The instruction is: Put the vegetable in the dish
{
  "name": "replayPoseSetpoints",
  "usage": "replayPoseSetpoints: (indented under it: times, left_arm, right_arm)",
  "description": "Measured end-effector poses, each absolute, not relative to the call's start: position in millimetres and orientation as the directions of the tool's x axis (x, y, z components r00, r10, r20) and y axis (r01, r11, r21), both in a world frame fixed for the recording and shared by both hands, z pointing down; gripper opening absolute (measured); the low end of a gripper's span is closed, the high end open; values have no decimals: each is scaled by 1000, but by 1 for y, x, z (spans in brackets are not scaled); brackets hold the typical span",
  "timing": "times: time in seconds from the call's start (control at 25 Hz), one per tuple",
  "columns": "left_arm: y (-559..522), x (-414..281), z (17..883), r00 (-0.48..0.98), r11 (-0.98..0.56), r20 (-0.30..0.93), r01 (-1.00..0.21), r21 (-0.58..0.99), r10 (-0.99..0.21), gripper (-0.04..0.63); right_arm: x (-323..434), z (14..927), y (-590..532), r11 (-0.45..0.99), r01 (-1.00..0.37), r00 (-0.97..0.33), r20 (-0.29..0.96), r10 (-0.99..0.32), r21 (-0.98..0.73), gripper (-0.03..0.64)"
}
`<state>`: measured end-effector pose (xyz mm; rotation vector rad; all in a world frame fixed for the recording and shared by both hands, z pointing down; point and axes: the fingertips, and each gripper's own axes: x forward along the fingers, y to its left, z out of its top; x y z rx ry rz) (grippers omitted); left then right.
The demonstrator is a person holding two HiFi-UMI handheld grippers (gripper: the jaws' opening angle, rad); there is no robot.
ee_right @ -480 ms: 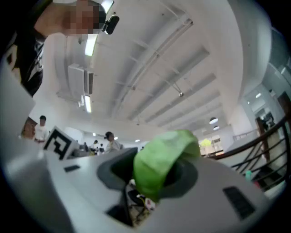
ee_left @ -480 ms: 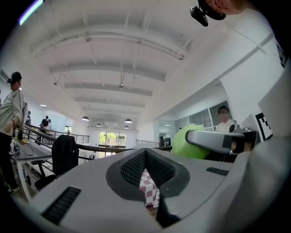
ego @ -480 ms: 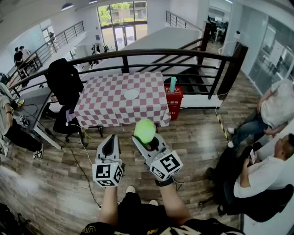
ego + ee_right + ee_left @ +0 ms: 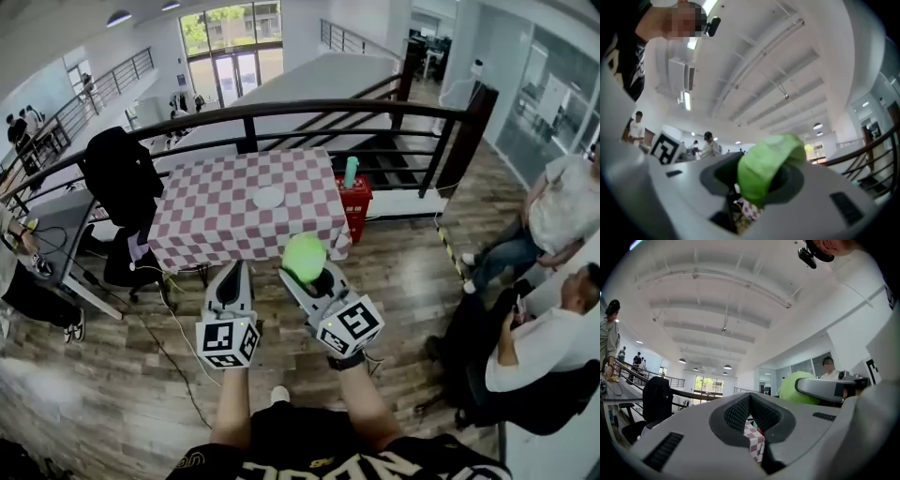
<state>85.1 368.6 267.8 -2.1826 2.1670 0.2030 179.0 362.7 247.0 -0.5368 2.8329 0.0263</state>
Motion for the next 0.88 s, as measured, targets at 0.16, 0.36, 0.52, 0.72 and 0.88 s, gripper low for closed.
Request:
replayPoseSetpoints:
  times: [0.16,0.36,0.52,0.72,0.88]
  left_arm:
    - [356,57,261,22,-34,-155,-997,69,-988,18]
    - [344,24,264,46,-62,-160,-993,98,-986,18]
    - [334,1,261,66,-81,-154,-992,92,-986,18]
    - [324,-10,275,105,-125,-140,-981,145,-985,18]
    - [308,-10,290,127,-147,-118,-974,172,-985,18]
  right_arm:
    - [158,238,351,924,-381,-890,-261,-373,-22,146]
    - [137,238,337,906,-423,-875,-248,-416,-25,146]
    - [119,241,322,890,-454,-861,-234,-451,-42,146]
    - [112,245,313,859,-507,-831,-229,-508,-67,146]
    - [102,255,302,860,-506,-837,-201,-508,-66,146]
